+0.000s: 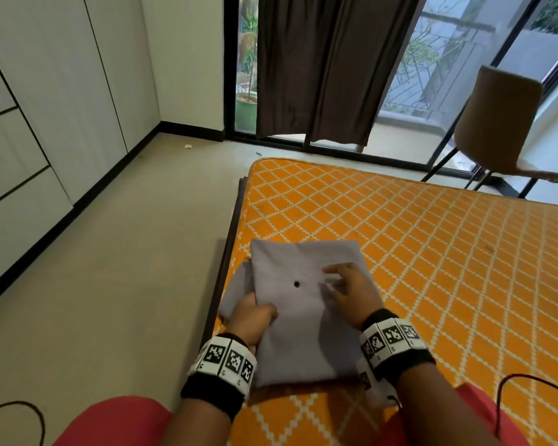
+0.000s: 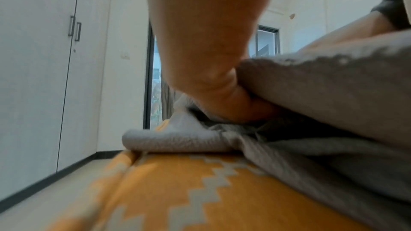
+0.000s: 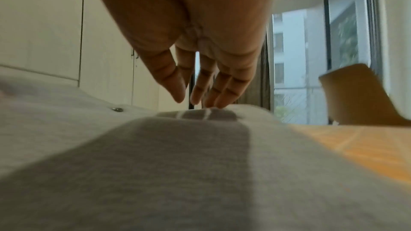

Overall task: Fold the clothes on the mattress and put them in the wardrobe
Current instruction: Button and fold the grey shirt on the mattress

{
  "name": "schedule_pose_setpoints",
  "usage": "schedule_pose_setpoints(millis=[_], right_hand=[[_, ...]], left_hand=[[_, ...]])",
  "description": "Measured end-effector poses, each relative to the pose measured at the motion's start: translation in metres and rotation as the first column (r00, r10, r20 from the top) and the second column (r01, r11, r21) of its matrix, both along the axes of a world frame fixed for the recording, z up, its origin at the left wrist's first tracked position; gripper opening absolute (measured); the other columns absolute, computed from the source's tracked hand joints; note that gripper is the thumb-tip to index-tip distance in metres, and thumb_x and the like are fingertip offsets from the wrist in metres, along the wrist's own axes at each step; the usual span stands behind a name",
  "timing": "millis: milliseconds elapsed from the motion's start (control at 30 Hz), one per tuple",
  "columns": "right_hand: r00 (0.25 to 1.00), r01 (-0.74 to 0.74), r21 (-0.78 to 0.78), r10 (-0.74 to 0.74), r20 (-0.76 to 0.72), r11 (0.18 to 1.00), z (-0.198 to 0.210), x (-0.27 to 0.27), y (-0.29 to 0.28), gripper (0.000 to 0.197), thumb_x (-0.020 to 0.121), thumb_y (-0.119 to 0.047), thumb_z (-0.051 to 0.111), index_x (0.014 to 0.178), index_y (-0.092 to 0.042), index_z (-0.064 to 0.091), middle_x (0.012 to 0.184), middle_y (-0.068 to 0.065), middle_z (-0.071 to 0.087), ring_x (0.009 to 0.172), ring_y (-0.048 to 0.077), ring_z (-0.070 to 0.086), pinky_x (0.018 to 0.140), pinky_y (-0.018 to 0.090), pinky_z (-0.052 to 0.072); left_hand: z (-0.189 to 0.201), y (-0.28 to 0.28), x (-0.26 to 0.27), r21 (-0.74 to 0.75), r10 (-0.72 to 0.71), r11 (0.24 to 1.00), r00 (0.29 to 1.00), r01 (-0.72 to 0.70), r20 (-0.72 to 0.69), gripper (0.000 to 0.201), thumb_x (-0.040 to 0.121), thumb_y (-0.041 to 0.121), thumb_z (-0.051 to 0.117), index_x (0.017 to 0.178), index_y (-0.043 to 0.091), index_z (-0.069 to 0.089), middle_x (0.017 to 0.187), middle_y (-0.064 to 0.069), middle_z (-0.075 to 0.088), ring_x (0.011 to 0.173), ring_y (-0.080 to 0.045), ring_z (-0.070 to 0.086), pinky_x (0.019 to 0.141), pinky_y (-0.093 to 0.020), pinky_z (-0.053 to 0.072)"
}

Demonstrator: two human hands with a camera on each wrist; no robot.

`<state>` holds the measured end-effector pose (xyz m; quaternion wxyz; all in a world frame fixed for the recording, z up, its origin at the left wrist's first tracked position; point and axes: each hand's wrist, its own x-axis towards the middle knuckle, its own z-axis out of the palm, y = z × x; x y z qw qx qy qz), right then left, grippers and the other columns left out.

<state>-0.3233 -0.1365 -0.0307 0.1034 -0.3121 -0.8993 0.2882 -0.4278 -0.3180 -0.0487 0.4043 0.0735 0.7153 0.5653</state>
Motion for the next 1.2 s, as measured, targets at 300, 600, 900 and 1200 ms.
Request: schedule_pose_setpoints(millis=[300, 600, 900, 1200], right_hand=[[0.99, 0.021, 0.037, -0.026, 0.139, 0.999, 0.023, 0.031, 0.051, 0.019, 0.096, -0.016, 0.059, 0.11, -0.023, 0.07, 0.116, -0.004, 0.059, 0.107, 0.019, 0.055, 0.083, 0.031, 0.041], [0.998, -0.012, -0.184, 0.024, 0.063, 0.983, -0.001, 0.027, 0.078, 0.017, 0.086, -0.01, 0.071, 0.098, -0.022, 0.074, 0.1, -0.009, 0.069, 0.09, 0.002, 0.058, 0.067, 0.006, 0.04], [0.987, -0.076, -0.167, 0.098, 0.13, 0.983, -0.01, 0.023, 0.088, 0.032, 0.072, 0.004, 0.067, 0.075, -0.028, 0.064, 0.082, -0.002, 0.069, 0.079, 0.014, 0.063, 0.065, 0.02, 0.047], [0.979, -0.085, -0.299, 0.135, 0.153, 0.95, -0.012, 0.016, 0.101, 0.017, 0.083, -0.007, 0.068, 0.08, -0.022, 0.077, 0.082, -0.006, 0.073, 0.081, 0.009, 0.067, 0.078, 0.031, 0.057]], left_hand=[[0.003, -0.011, -0.002, -0.27, -0.059, 0.963, 0.964, -0.014, -0.26, 0.037, 0.082, 0.005, 0.054, 0.118, 0.013, 0.054, 0.117, -0.012, 0.061, 0.1, -0.03, 0.056, 0.086, -0.033, 0.046], [0.021, 0.028, 0.03, -0.023, -0.021, 1.0, 0.576, 0.003, -0.817, 0.027, 0.082, 0.003, 0.064, 0.1, 0.024, 0.063, 0.103, 0.003, 0.059, 0.095, -0.018, 0.057, 0.083, -0.031, 0.047], [0.0, 0.149, 0.058, -0.146, -0.263, 0.962, 0.65, 0.229, -0.713, 0.016, 0.084, 0.009, 0.065, 0.099, 0.014, 0.068, 0.104, -0.004, 0.062, 0.095, -0.023, 0.06, 0.083, -0.032, 0.048], [-0.032, 0.15, 0.066, -0.287, -0.32, 0.947, 0.515, 0.145, -0.796, 0.014, 0.092, 0.018, 0.059, 0.107, 0.018, 0.059, 0.109, 0.002, 0.041, 0.086, -0.022, 0.057, 0.065, -0.032, 0.041]])
